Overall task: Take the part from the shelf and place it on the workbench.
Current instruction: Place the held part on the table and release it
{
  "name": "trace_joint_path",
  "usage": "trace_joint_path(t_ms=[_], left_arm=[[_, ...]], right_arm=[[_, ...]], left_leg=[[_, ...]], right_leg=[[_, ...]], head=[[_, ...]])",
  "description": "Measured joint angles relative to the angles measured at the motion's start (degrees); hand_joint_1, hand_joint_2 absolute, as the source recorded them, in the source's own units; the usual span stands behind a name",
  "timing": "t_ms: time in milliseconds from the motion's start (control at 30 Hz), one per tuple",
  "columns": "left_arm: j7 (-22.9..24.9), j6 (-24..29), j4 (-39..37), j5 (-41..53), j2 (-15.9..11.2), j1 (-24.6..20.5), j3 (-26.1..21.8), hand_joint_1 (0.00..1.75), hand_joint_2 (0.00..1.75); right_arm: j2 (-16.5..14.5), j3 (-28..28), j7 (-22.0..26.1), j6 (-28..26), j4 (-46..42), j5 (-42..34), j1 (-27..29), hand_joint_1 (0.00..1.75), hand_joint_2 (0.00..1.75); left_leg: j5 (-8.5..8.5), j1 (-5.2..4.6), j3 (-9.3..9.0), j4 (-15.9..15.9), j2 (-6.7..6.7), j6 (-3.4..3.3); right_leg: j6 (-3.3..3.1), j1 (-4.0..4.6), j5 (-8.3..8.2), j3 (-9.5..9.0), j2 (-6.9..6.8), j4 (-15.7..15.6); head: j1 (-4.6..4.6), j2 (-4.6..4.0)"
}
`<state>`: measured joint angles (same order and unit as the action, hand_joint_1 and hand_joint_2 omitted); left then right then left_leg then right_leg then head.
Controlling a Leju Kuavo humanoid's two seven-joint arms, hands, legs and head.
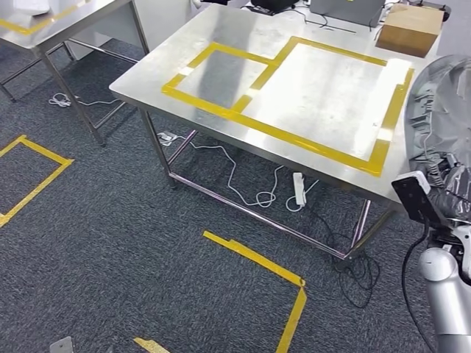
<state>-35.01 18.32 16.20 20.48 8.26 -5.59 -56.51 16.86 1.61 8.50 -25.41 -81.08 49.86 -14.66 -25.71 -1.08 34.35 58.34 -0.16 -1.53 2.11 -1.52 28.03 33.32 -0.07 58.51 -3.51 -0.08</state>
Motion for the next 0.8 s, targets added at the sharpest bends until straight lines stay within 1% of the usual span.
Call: trace_joint_path(t_ms=[33,67,100,133,167,200,233,267,300,333,367,400,433,500,533,567,600,633,700,733,767,800], left_arm=[[0.00,0.00,0.00,0.00,-0.03,0.00,0.00,0.00,1.75],[0.00,0.00,0.00,0.00,-0.02,-0.02,0.00,0.00,1.75],[0.00,0.00,0.00,0.00,-0.01,-0.04,0.00,0.00,1.75],[0.00,0.00,0.00,0.01,-0.01,-0.05,0.01,0.00,1.75],[0.00,0.00,0.00,0.01,0.03,-0.04,0.00,0.00,1.75],[0.00,0.00,0.00,0.02,0.03,-0.01,-0.01,0.00,1.75],[0.00,0.00,0.00,0.02,0.02,0.03,-0.01,0.00,1.75],[0.00,0.00,0.00,0.02,0.02,0.06,-0.02,0.00,1.75],[0.00,0.00,0.00,0.02,0.02,0.08,-0.02,0.00,1.75],[0.00,0.00,0.00,0.02,0.02,0.07,-0.02,0.00,1.75],[0.00,0.00,0.00,0.02,-0.01,0.04,-0.02,0.00,1.75],[0.00,0.00,0.00,0.03,-0.02,0.00,-0.01,0.00,1.75],[0.00,0.00,0.00,0.04,-0.04,-0.02,-0.01,0.00,1.75],[0.00,0.01,0.00,0.07,-0.04,0.00,0.00,0.00,1.75],[0.00,0.02,0.00,0.07,-0.03,0.03,-0.01,0.00,1.75],[0.00,0.02,0.00,0.07,0.00,0.03,-0.01,0.00,1.75],[0.00,0.02,0.00,0.07,0.01,0.00,-0.02,0.00,1.75],[0.00,0.02,0.00,0.07,0.02,-0.04,-0.02,0.00,1.75],[0.00,0.02,0.00,0.07,0.02,-0.07,-0.02,0.00,1.75],[0.00,0.02,0.00,0.07,0.04,-0.04,-0.02,0.00,1.75],[0.00,0.02,0.00,0.07,0.05,-0.01,-0.02,0.00,1.75],[0.00,0.02,0.00,0.07,0.06,0.01,-0.02,0.00,1.75]], right_arm=[[-0.01,0.02,0.00,-0.01,-0.07,0.01,0.05,1.75,1.75],[-0.03,0.03,-0.02,-0.01,-0.15,0.00,0.04,1.75,1.75],[-0.04,0.05,-0.04,-0.01,-0.26,-0.01,0.03,1.75,1.75],[-0.05,0.07,-0.06,-0.01,-0.38,-0.02,0.01,1.75,1.75],[-0.07,0.07,-0.08,-0.01,-0.48,-0.02,0.02,1.75,1.75],[-0.08,0.07,-0.08,-0.01,-0.54,-0.02,0.03,1.75,1.75],[-0.10,0.07,-0.08,-0.01,-0.57,-0.01,0.03,1.75,1.75],[-0.11,0.07,-0.08,-0.01,-0.58,0.01,0.04,1.75,1.75],[-0.13,0.07,-0.08,-0.01,-0.62,0.01,0.04,1.75,1.75],[-0.14,0.06,-0.08,-0.01,-0.67,0.01,0.03,1.75,1.75],[-0.15,0.06,-0.08,-0.01,-0.73,0.01,0.02,1.75,1.75],[-0.16,0.06,-0.09,-0.01,-0.79,0.00,-0.01,1.75,1.75],[-0.19,0.07,-0.09,-0.01,-0.83,0.00,-0.03,1.75,1.75],[-0.21,0.07,-0.09,-0.01,-0.90,0.01,-0.02,1.75,1.75],[-0.22,0.08,-0.09,-0.01,-0.95,0.01,0.00,1.75,1.75],[-0.22,0.10,-0.08,-0.01,-0.99,0.01,0.00,1.75,1.75],[-0.22,0.13,-0.09,-0.01,-1.02,0.00,-0.04,1.75,1.75],[-0.22,0.17,-0.09,-0.01,-1.05,-0.01,-0.05,1.75,1.75],[-0.22,0.22,-0.04,-0.01,-1.05,-0.01,0.02,1.75,1.75],[-0.22,0.25,-0.03,-0.01,-1.05,-0.01,0.12,1.75,1.75],[-0.22,0.27,-0.02,-0.01,-1.05,0.00,0.19,1.75,1.75],[-0.22,0.30,-0.02,-0.01,-1.05,-0.01,0.22,1.75,1.75]], left_leg=[[-0.15,0.05,0.02,0.13,-0.01,0.20],[-0.75,0.13,0.27,0.82,0.00,0.49],[-1.88,0.24,0.92,2.42,0.00,0.84],[-3.46,0.39,2.07,5.10,0.01,1.20],[-5.27,0.54,3.67,8.77,0.03,1.50],[-6.70,0.67,5.29,12.40,0.02,1.66],[-7.34,0.76,6.44,14.94,0.02,1.71],[-6.85,0.80,6.72,15.49,0.02,1.63],[-5.34,0.81,5.95,13.76,0.02,1.45],[-3.22,0.78,4.34,10.22,0.00,1.16],[-1.60,0.68,2.51,6.34,-0.05,0.81],[-0.57,0.55,1.07,3.10,-0.10,0.51],[-0.18,0.40,0.23,1.10,-0.13,0.28],[-0.29,0.15,0.08,0.08,-0.14,-0.01],[-0.09,0.23,0.02,-0.21,-0.11,-0.23],[0.12,0.32,-0.09,-0.59,-0.07,-0.53],[0.36,0.44,-0.21,-0.97,-0.03,-0.82],[0.52,0.54,-0.29,-1.22,0.01,-1.03],[0.52,0.42,-0.22,-1.23,0.02,-1.20],[0.51,0.38,-0.21,-1.20,0.02,-1.23],[0.49,0.36,-0.21,-1.17,0.02,-1.24],[0.47,0.37,-0.25,-1.11,0.01,-1.22]], right_leg=[[-0.26,-0.06,-0.07,0.01,0.01,0.00],[-0.58,-0.14,-0.13,-0.01,0.00,-0.02],[-0.91,-0.23,-0.20,-0.04,-0.03,-0.07],[-1.16,-0.24,-0.21,-0.04,-0.06,-0.08],[-1.34,-0.20,-0.20,-0.01,-0.07,-0.07],[-1.40,-0.16,-0.20,0.01,-0.07,-0.07],[-1.42,-0.13,-0.20,0.01,-0.04,-0.06],[-1.42,-0.10,-0.20,-0.01,0.01,-0.06],[-1.42,-0.08,-0.19,-0.06,0.06,-0.06],[-1.40,-0.06,-0.18,-0.12,0.11,-0.06],[-1.35,-0.03,-0.17,-0.13,0.13,-0.07],[-1.20,0.01,-0.19,-0.05,0.15,-0.07],[-0.98,0.03,-0.25,0.08,0.15,-0.08],[-0.30,-0.03,-0.44,0.30,0.13,-0.28],[0.02,-0.12,-0.37,0.45,0.10,-0.30],[0.25,-0.17,0.08,0.73,0.09,0.08],[0.38,-0.16,1.08,1.44,0.08,1.49],[0.43,-0.16,2.62,2.70,0.09,4.12],[0.56,-0.10,6.13,6.20,0.10,11.80],[0.67,-0.10,7.00,7.59,0.10,14.73],[0.77,-0.10,6.84,8.14,0.09,15.82],[0.82,-0.12,5.58,7.55,0.06,14.56]], head=[[-0.07,-0.01],[0.01,-0.01],[0.12,0.00],[0.22,-0.01],[0.37,-0.01],[0.39,-0.01],[0.39,-0.01],[0.40,-0.01],[0.39,-0.01],[0.40,-0.01],[0.38,-0.01],[0.38,0.00],[0.37,0.00],[0.37,-0.01],[0.35,-0.01],[0.32,-0.01],[0.25,0.00],[0.18,0.01],[0.13,0.01],[0.14,0.00],[0.13,0.00],[0.11,0.00]])
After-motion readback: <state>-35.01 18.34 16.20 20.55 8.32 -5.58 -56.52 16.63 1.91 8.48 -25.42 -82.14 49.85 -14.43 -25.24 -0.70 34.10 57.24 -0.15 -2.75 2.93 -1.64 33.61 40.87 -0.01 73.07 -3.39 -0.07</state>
